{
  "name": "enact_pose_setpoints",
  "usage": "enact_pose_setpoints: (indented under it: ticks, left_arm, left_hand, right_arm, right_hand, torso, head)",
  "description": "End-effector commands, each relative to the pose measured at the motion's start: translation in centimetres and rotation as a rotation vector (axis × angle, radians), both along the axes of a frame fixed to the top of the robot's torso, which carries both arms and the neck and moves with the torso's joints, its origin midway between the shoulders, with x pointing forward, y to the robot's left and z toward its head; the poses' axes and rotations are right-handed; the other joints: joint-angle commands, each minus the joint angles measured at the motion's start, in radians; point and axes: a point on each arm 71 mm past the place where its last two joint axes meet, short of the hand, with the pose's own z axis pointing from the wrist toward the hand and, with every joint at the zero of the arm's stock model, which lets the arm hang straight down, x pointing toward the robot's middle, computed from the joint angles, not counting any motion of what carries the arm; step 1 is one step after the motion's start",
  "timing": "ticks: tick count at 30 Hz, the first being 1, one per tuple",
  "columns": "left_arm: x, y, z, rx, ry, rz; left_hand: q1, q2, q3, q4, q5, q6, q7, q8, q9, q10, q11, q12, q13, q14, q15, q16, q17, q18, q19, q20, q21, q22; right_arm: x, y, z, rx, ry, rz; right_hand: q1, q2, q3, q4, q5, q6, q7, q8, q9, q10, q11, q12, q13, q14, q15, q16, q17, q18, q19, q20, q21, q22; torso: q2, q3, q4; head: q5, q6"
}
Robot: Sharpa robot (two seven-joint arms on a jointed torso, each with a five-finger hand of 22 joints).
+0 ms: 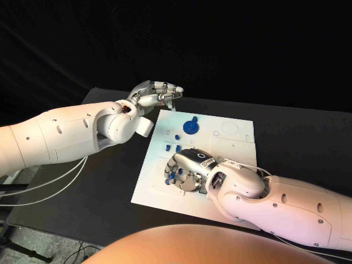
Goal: Assemble the parts on the task board
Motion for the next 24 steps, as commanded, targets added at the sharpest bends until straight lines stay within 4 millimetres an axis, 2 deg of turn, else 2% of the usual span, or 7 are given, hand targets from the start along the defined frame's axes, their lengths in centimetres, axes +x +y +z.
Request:
enact_pose_setpoints:
  ticks: [1, 11, 19, 20, 21, 23, 24]
  left_arm:
    - [-0.05, -0.29, 0.12, -0.004, -0.007, -0.021]
    - [-0.07, -0.31, 0.14, 0.006, -0.013, -0.027]
    - [-0.08, -0.32, 0.14, 0.011, -0.017, -0.03]
    - [-0.09, -0.33, 0.14, 0.012, -0.017, -0.031]
    - [-0.09, -0.33, 0.14, 0.013, -0.018, -0.031]
    - [-0.09, -0.32, 0.14, 0.014, -0.018, -0.032]
    - [-0.09, -0.32, 0.14, 0.014, -0.018, -0.032]
  left_hand:
    - [0.001, 0.001, -0.007, 0.0, 0.005, -0.006, -0.003, 0.004, -0.001, -0.008, 0.0, -0.007, -0.003, 0.003, 0.006, 0.005, 0.002, 0.014, 0.003, 0.008, 0.002, 0.001]
    - [0.001, 0.001, -0.007, 0.0, 0.005, -0.006, -0.003, 0.004, -0.001, -0.008, 0.0, -0.007, -0.003, 0.004, 0.006, 0.005, 0.002, 0.014, 0.003, 0.008, 0.002, 0.001]
    - [0.001, 0.001, -0.007, 0.0, 0.005, -0.006, -0.003, 0.004, -0.001, -0.008, 0.0, -0.007, -0.003, 0.004, 0.006, 0.005, 0.002, 0.014, 0.003, 0.008, 0.002, 0.001]
    - [0.001, 0.001, -0.007, 0.0, 0.005, -0.006, -0.003, 0.004, -0.001, -0.008, 0.0, -0.007, -0.003, 0.004, 0.006, 0.005, 0.002, 0.014, 0.003, 0.008, 0.002, 0.001]
    - [0.001, 0.001, -0.007, 0.0, 0.005, -0.006, -0.003, 0.004, -0.001, -0.008, 0.0, -0.007, -0.003, 0.004, 0.006, 0.005, 0.002, 0.014, 0.003, 0.008, 0.002, 0.001]
    - [0.001, 0.001, -0.007, 0.0, 0.005, -0.006, -0.003, 0.004, -0.001, -0.008, 0.0, -0.007, -0.003, 0.004, 0.006, 0.005, 0.002, 0.014, 0.003, 0.008, 0.002, 0.001]
    - [0.001, 0.001, -0.007, 0.0, 0.005, -0.006, -0.003, 0.004, -0.001, -0.008, 0.0, -0.007, -0.003, 0.004, 0.006, 0.005, 0.002, 0.014, 0.003, 0.008, 0.002, 0.001]
  right_arm:
    - [-0.16, 0.17, -0.44, -0.046, 0.003, 0.014]
    - [-0.37, 0.5, -0.78, -0.074, -0.01, 0.022]
    - [-0.69, 0.74, -0.74, -0.07, -0.019, 0.039]
    - [-0.7, 0.76, -0.72, -0.066, -0.02, 0.039]
    - [-0.71, 0.77, -0.69, -0.063, -0.021, 0.04]
    - [-0.72, 0.78, -0.64, -0.057, -0.024, 0.039]
    - [-0.72, 0.78, -0.62, -0.054, -0.025, 0.039]
  right_hand:
    - [-0.006, 0.01, 0.001, -0.009, 0.003, -0.007, 0.001, 0.001, 0.001, 0.07, -0.066, 0.003, 0.012, 0.032, -0.009, 0.001, -0.003, -0.01, -0.007, -0.002, -0.007, 0.037]
    - [-0.009, 0.009, 0.001, -0.013, 0.003, -0.009, 0.001, 0.0, 0.002, 0.069, -0.066, 0.002, 0.012, 0.032, -0.008, 0.0, -0.006, -0.01, -0.008, -0.001, -0.009, 0.037]
    - [-0.052, -0.014, -0.013, -0.025, 0.035, -0.032, 0.006, -0.009, 0.001, 0.054, -0.059, -0.008, 0.015, 0.031, -0.003, -0.001, -0.008, -0.009, -0.014, 0.003, -0.022, 0.035]
    - [-0.063, -0.021, -0.017, -0.024, 0.046, -0.042, 0.01, -0.014, -0.001, 0.048, -0.056, -0.011, 0.015, 0.031, 0.0, -0.001, -0.007, -0.009, -0.015, 0.005, -0.025, 0.035]
    - [-0.086, -0.04, -0.028, -0.019, 0.071, -0.068, 0.018, -0.028, -0.006, 0.037, -0.049, -0.017, 0.013, 0.031, 0.007, -0.001, -0.007, -0.008, -0.018, 0.009, -0.032, 0.032]
    - [-0.122, -0.068, -0.052, -0.009, 0.08, -0.091, 0.027, -0.039, -0.011, 0.015, -0.038, -0.025, 0.011, 0.03, 0.015, -0.001, -0.008, -0.007, -0.022, 0.016, -0.044, 0.028]
    - [-0.127, -0.071, -0.057, -0.007, 0.082, -0.094, 0.027, -0.041, -0.011, 0.011, -0.037, -0.026, 0.011, 0.03, 0.016, -0.001, -0.009, -0.007, -0.022, 0.017, -0.045, 0.028]
  torso:
    - [0.0, 0.0003, 0.0005]
    - [0.0, 0.0005, 0.0]
    - [-0.001, 0.0006, -0.0002]
    - [-0.001, 0.0006, -0.0002]
    - [-0.001, 0.0005, -0.0003]
    - [-0.001, 0.0005, -0.0005]
    - [-0.001, 0.0005, -0.0008]
  head:
    - [0.0, 0.0]
    - [0.001, 0.0]
    - [0.001, 0.0]
    - [0.001, 0.0]
    - [0.001, 0.0]
    - [0.001, 0.0]
    - [0.001, 0.0]
